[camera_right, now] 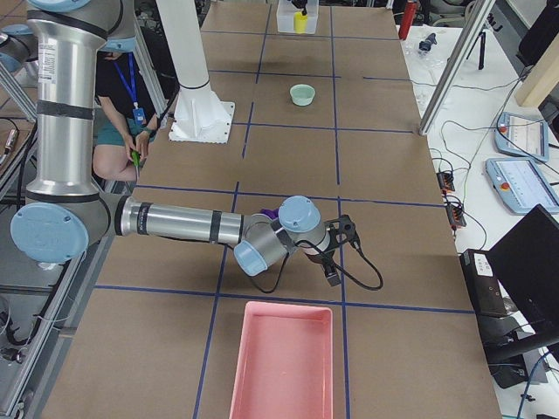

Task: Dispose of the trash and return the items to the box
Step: 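Carry the yellow cup with the left gripper into the clear bin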

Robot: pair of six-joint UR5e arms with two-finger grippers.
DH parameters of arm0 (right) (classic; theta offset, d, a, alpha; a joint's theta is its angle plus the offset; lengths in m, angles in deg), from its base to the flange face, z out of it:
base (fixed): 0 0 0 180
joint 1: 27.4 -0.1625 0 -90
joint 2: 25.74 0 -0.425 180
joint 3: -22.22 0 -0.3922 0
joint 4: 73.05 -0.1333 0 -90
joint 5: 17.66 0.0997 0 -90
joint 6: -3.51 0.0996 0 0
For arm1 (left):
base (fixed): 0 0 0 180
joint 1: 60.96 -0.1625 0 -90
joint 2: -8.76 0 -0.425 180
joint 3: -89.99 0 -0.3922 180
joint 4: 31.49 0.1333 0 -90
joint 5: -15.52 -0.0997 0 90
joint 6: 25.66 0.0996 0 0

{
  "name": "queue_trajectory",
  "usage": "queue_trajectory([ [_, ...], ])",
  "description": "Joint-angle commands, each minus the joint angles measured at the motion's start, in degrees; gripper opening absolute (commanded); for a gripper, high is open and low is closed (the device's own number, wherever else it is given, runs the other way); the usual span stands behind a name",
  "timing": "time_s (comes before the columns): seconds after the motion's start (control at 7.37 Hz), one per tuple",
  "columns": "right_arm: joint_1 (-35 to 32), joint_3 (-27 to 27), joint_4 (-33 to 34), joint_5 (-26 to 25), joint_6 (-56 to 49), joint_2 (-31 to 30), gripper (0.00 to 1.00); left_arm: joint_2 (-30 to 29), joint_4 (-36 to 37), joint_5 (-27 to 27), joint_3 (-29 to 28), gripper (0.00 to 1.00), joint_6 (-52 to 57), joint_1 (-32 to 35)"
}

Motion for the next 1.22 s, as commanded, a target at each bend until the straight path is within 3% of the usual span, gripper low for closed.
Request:
queue_trajectory([
  [0.0, 0.0, 0.0, 0.0, 0.1, 0.9, 0.0, 1.0, -1.4, 11.9, 3.7, -3.2, 0.0, 22.7, 13.2],
  [0.27, 0.3, 0.0, 0.0, 0.1, 1.0, 0.0, 1.0, -0.9, 9.5, 3.9, -10.2, 0.0, 28.5, 14.9],
  [0.54, 0.4, 0.1, 0.0, -0.1, 1.2, 0.0, 1.0, -0.7, -0.3, 4.0, -18.0, 0.0, 24.7, 14.8],
  [0.68, 0.5, 0.3, 0.0, -0.1, 1.2, 0.0, 1.0, -0.5, -6.2, 6.0, -20.8, 0.0, 18.9, 14.5],
  [0.95, 0.4, 0.3, -0.1, -0.1, 1.2, 0.0, 1.0, -0.3, -7.3, 13.4, -22.7, 0.0, 18.4, 14.0],
  [1.09, 0.5, 0.3, -0.1, -0.1, 1.2, 0.0, 1.0, -0.1, -7.3, 13.9, -23.3, 0.0, 18.5, 13.1],
])
